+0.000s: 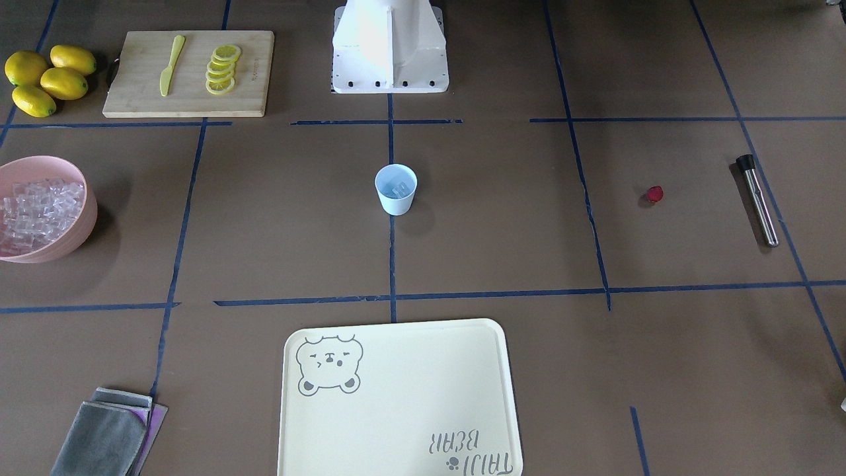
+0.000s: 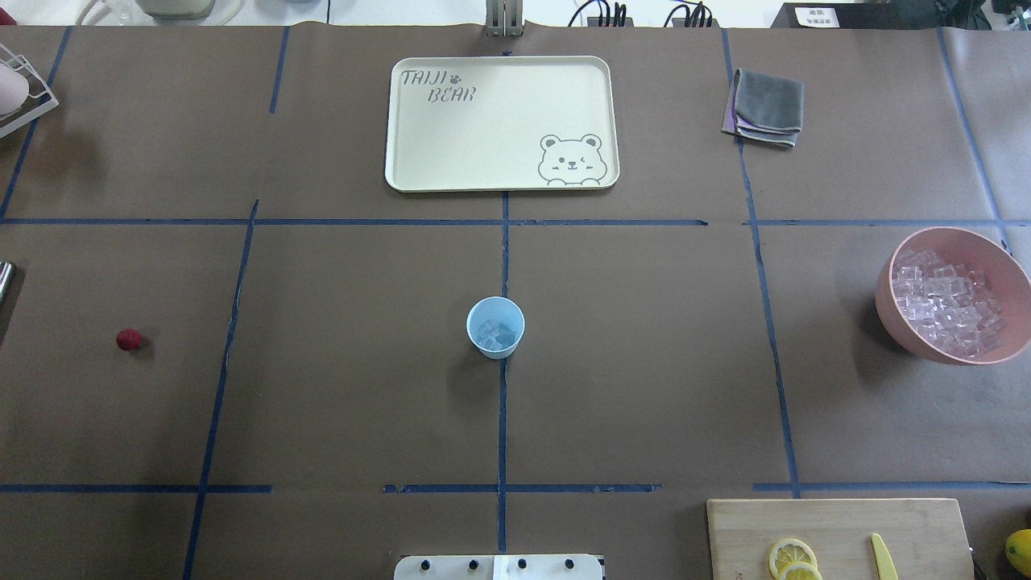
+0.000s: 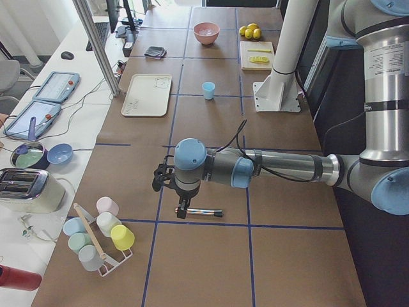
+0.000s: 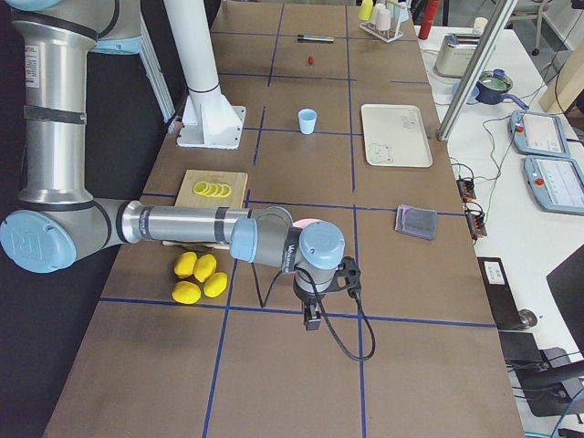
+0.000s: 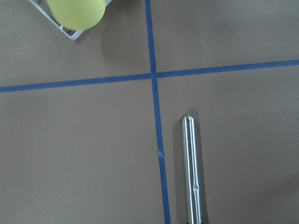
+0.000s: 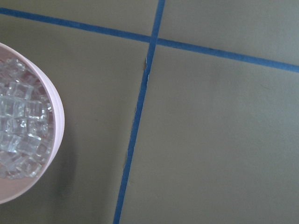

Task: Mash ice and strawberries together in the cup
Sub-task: 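Move the left gripper toward the red strawberry, then lower the left gripper over the strawberry and close on it, then carry the strawberry with the left gripper over the cup and release it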

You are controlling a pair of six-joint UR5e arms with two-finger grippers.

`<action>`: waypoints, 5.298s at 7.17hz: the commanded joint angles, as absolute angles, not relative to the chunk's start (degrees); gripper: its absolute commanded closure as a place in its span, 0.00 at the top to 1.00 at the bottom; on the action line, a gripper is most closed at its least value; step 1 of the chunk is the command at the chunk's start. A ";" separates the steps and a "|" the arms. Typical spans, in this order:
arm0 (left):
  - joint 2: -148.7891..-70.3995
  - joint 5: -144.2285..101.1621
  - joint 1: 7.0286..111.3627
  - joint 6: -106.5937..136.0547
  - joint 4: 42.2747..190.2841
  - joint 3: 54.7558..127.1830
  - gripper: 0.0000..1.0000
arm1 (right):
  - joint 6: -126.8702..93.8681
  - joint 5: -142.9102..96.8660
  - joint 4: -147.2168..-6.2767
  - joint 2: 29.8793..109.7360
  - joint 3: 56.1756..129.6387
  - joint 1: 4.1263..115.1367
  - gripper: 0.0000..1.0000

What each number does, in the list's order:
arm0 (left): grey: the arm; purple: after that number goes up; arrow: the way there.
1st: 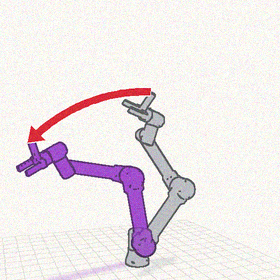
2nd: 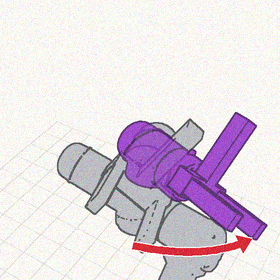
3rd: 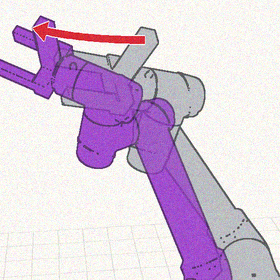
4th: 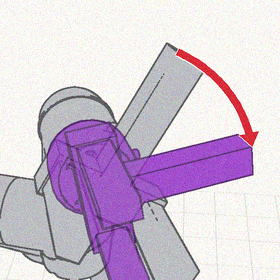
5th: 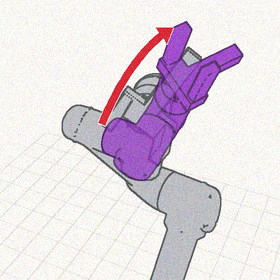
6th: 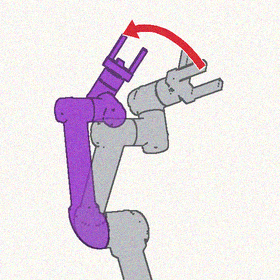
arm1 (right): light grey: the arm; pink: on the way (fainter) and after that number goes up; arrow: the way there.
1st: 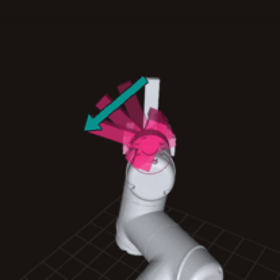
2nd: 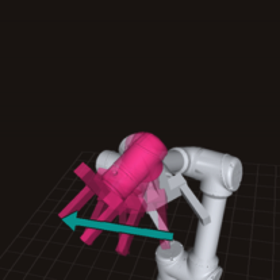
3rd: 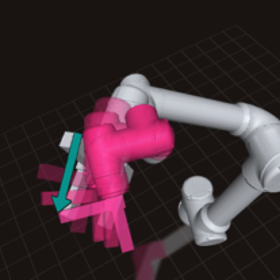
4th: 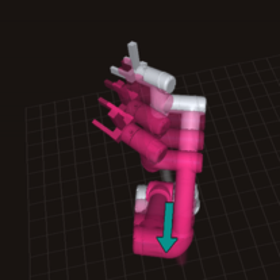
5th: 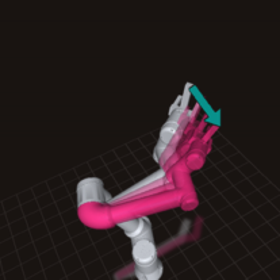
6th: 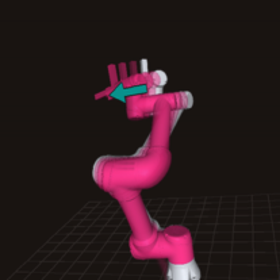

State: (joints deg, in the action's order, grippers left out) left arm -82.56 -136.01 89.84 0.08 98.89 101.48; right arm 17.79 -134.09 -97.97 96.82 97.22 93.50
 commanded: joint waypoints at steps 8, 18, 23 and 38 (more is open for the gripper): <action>-85.78 -126.01 62.38 37.26 118.60 103.45 1.00 | 12.13 -133.86 -91.32 99.32 97.65 94.04 0.99; -85.61 -114.08 44.65 51.59 131.31 96.15 1.00 | 12.48 -133.86 -91.23 99.84 97.47 94.04 1.00; -84.02 -114.17 43.60 51.59 131.31 96.85 0.97 | 12.48 -133.86 -91.23 100.02 97.38 94.04 1.00; -131.79 -108.04 31.24 74.58 74.97 109.74 0.03 | 12.13 -134.03 -91.23 99.93 97.47 94.04 1.00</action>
